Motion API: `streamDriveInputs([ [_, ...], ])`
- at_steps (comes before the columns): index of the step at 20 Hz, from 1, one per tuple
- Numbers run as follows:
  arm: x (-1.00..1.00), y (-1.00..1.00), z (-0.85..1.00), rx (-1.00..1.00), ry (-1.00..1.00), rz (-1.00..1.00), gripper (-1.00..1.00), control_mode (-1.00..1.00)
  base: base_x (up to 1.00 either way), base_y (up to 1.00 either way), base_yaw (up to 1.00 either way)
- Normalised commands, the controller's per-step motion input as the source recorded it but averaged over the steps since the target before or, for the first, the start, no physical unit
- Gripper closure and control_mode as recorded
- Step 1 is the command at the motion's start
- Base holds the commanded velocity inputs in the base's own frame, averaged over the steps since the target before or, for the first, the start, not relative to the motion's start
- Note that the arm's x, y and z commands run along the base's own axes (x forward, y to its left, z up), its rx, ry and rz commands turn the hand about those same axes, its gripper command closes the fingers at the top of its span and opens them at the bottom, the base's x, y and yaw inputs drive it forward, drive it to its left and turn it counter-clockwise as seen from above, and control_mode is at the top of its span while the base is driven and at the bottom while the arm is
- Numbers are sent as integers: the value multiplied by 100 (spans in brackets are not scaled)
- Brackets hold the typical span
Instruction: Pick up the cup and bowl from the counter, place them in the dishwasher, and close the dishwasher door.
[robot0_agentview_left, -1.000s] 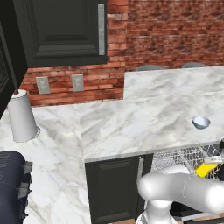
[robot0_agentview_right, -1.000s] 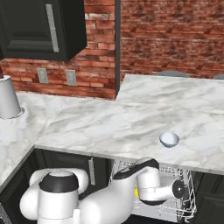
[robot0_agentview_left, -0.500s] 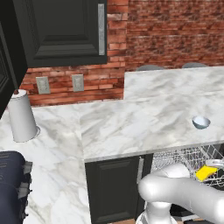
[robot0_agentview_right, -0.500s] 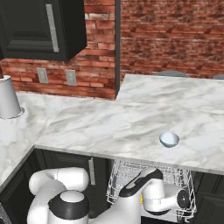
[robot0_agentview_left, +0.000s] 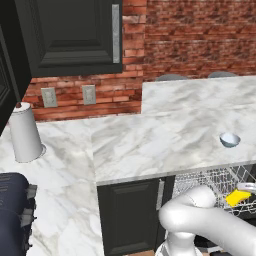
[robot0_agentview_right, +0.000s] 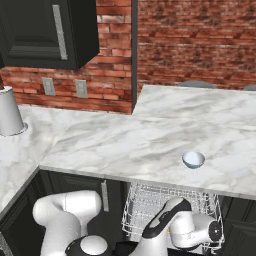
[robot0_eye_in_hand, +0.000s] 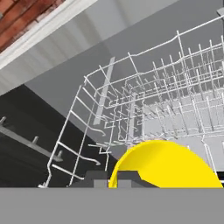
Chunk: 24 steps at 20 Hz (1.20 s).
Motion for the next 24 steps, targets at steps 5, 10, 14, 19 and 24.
streamDriveInputs([
  [5, 32, -21, 0, 0, 0, -4, 100, -100, 0, 0, 0],
  [10, 15, -25, -10, 0, 0, -2, 100, -100, 0, 0, 0],
  [14, 0, -11, -42, -10, 0, 0, 100, -100, 0, 0, 0],
  [19, 4, -2, -49, -16, 0, 0, -100, -100, 0, 0, 0],
  [24, -6, -17, -9, -5, -1, 0, -100, -100, 0, 0, 0],
])
